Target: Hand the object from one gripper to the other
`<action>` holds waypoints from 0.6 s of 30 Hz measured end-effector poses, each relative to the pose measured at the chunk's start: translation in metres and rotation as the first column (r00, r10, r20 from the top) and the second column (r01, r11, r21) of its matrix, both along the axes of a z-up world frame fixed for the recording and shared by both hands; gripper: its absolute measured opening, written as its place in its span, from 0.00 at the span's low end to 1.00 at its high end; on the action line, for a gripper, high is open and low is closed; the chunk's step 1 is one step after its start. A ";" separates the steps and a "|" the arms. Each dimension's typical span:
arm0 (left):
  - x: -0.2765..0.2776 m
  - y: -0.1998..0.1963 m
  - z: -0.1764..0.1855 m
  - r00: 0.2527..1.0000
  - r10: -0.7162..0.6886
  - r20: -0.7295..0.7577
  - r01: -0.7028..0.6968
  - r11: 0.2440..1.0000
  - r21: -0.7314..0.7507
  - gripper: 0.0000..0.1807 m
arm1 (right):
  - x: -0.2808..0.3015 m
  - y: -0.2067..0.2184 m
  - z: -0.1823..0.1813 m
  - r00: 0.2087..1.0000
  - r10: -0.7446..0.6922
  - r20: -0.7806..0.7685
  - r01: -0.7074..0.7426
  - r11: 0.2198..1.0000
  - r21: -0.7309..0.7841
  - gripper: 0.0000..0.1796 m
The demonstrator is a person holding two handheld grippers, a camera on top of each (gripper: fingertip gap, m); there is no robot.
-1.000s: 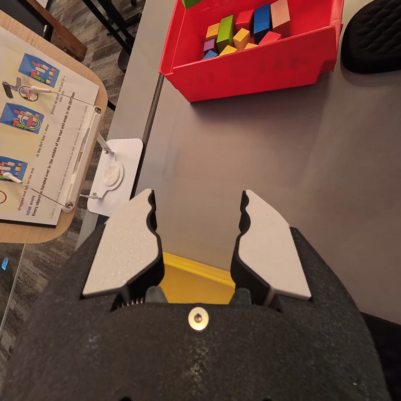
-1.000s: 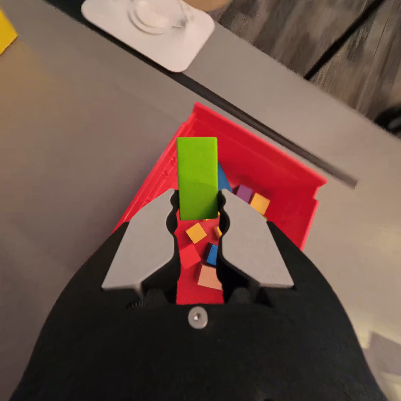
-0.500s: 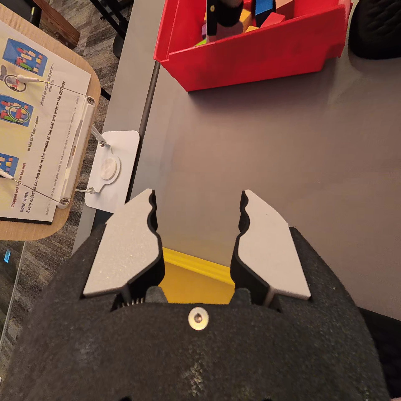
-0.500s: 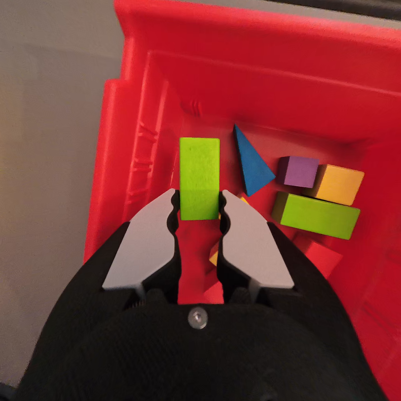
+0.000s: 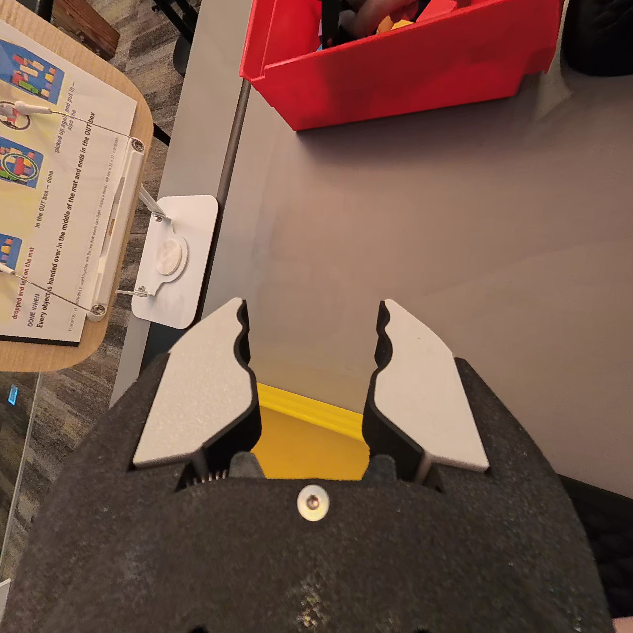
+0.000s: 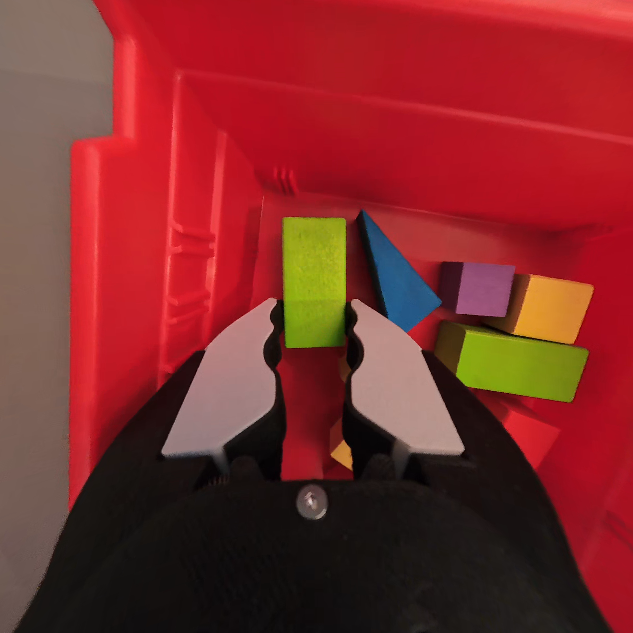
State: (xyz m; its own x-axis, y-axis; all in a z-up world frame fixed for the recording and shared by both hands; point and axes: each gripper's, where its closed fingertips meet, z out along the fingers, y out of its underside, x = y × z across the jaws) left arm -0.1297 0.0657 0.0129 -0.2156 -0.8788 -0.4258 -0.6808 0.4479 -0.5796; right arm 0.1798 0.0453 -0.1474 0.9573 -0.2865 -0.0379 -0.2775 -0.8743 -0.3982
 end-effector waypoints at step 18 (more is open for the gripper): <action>-0.001 0.001 -0.005 1.000 0.005 -0.026 -0.005 1.000 0.001 0.39 | 0.004 0.002 -0.006 0.997 0.014 0.070 -0.013 1.000 -0.024 0.20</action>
